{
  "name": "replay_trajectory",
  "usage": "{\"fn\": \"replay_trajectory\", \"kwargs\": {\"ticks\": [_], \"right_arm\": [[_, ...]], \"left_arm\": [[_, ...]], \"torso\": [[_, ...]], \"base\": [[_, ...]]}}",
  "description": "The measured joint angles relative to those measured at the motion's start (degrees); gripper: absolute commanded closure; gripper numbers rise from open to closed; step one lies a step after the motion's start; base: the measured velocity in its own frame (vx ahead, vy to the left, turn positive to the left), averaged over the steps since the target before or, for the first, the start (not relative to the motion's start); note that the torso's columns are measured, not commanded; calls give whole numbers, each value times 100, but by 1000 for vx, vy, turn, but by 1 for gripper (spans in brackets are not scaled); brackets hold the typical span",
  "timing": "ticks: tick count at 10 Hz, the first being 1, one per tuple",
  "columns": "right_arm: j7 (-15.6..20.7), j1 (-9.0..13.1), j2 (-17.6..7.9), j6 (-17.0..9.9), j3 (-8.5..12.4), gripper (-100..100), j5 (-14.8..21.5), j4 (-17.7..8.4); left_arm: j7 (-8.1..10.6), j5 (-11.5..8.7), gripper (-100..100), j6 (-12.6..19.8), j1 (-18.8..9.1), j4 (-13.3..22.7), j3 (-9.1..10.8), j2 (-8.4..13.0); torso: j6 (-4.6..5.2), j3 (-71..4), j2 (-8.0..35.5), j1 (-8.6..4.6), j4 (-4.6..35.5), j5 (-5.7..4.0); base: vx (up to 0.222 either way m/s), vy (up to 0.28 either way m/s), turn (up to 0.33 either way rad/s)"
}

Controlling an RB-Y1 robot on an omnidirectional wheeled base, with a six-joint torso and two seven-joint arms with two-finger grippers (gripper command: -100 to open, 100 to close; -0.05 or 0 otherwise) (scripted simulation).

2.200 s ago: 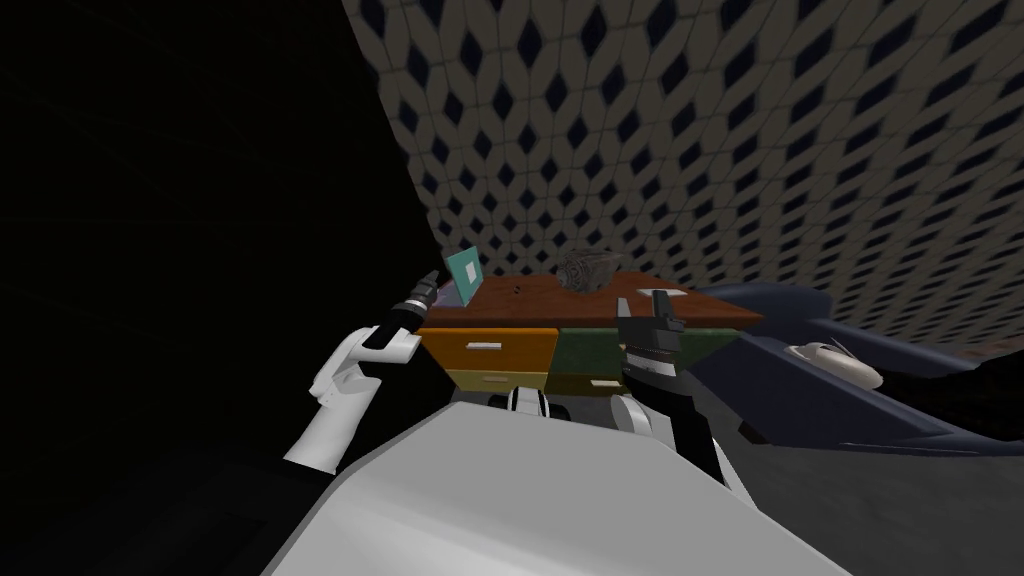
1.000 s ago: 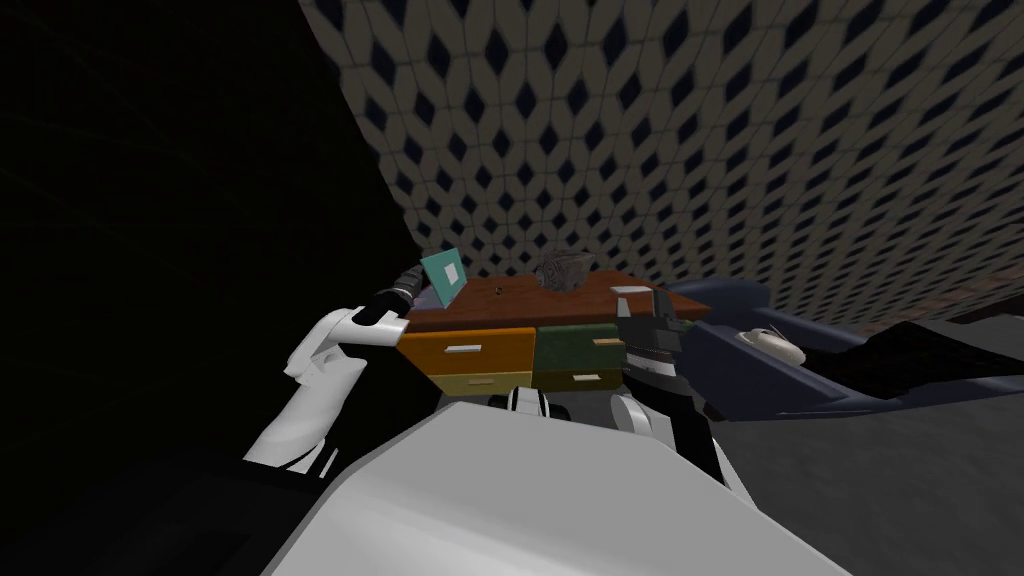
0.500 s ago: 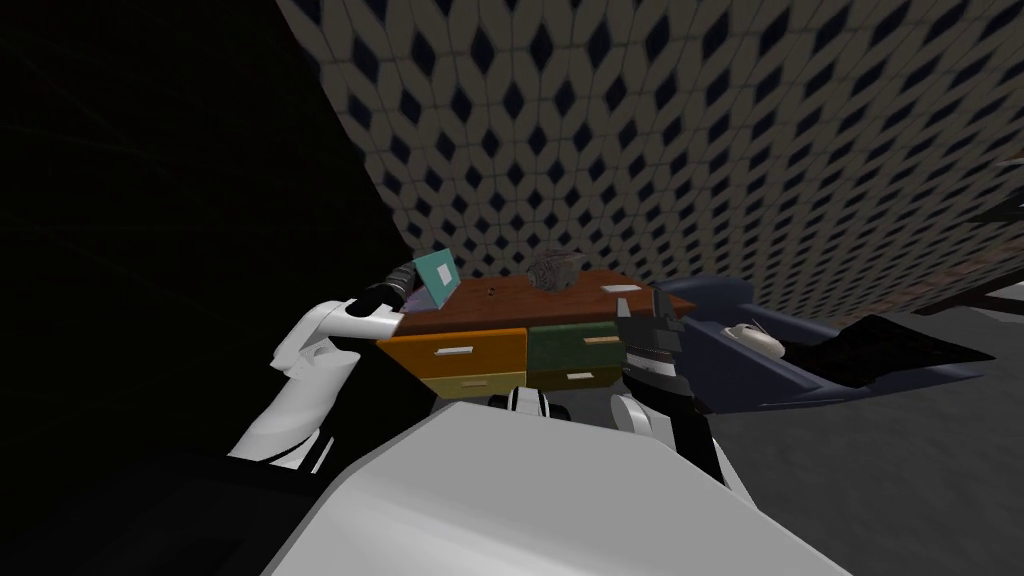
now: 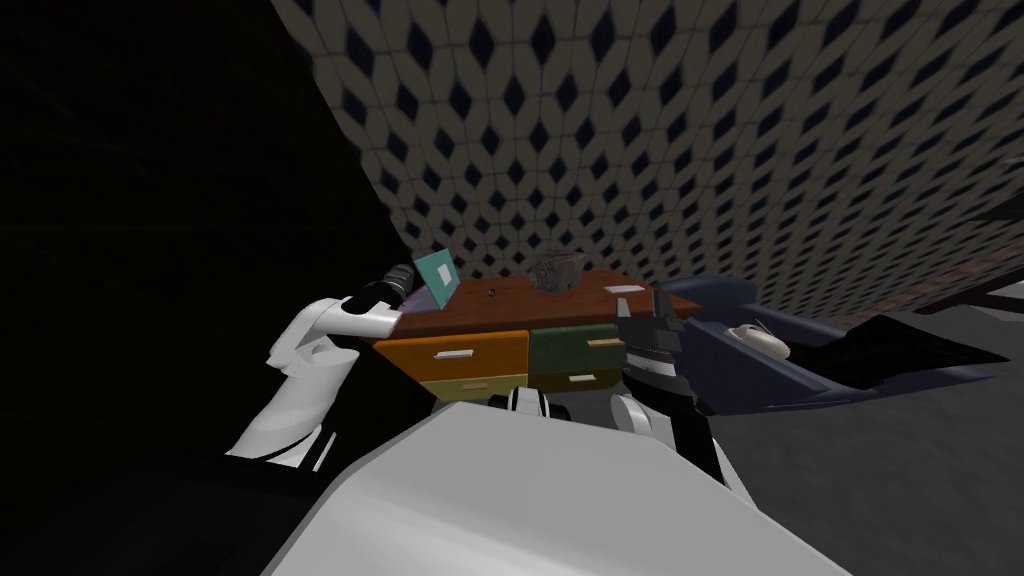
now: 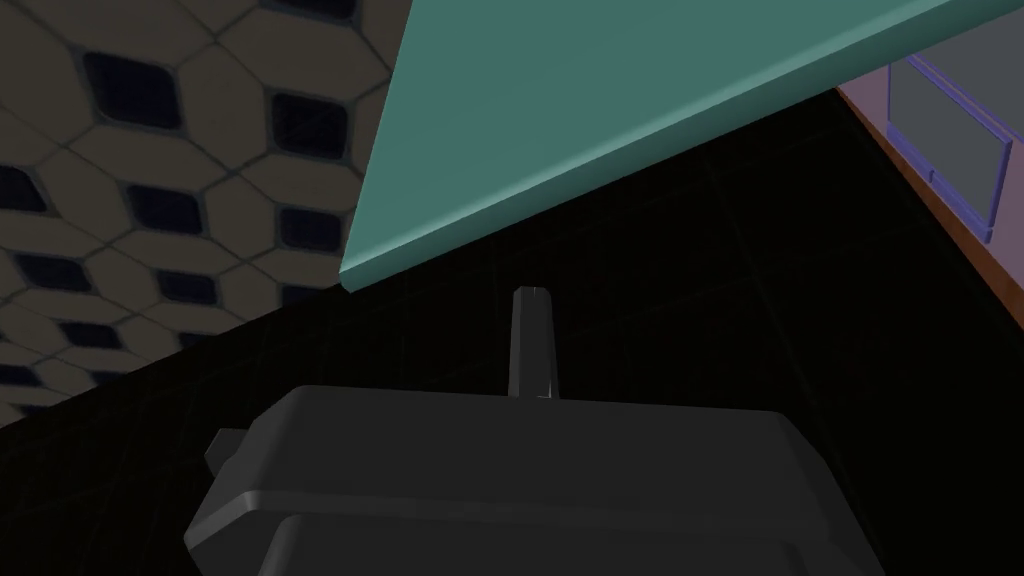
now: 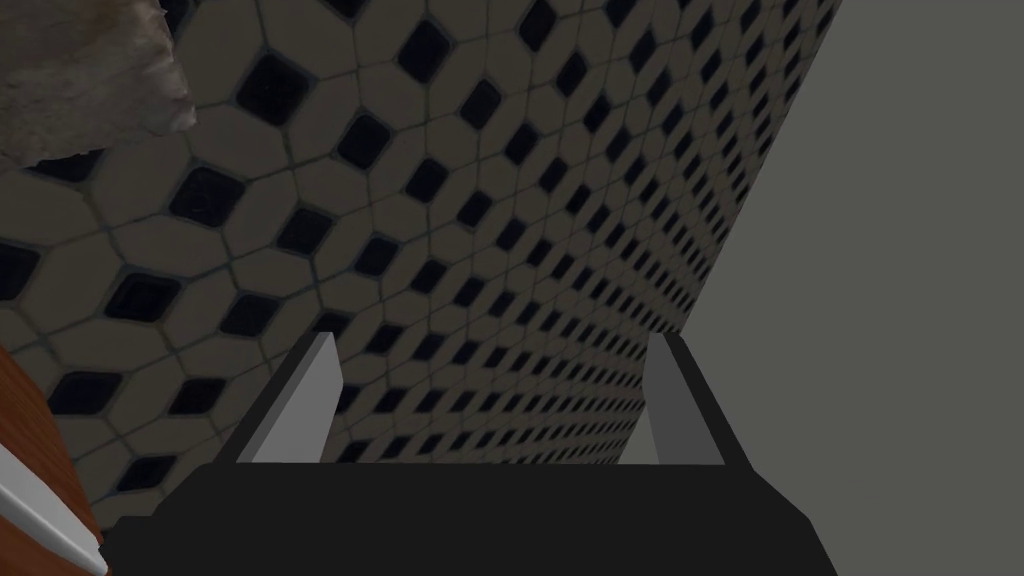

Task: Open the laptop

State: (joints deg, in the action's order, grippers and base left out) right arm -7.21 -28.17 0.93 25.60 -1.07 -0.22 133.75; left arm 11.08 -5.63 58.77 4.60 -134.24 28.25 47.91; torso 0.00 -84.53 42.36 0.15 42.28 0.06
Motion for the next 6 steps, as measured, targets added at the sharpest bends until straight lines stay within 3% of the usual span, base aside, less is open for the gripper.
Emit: {"fn": "replay_trajectory", "kwargs": {"ticks": [6], "right_arm": [[0, 0, 0, 0, 0, 0, 0, 0]], "left_arm": [[666, -668, 100, 129, -546, 581, 292, -398]], "torso": [[1, -7, -11, -19, -1, -8]], "base": [[-50, 61, 5]]}}
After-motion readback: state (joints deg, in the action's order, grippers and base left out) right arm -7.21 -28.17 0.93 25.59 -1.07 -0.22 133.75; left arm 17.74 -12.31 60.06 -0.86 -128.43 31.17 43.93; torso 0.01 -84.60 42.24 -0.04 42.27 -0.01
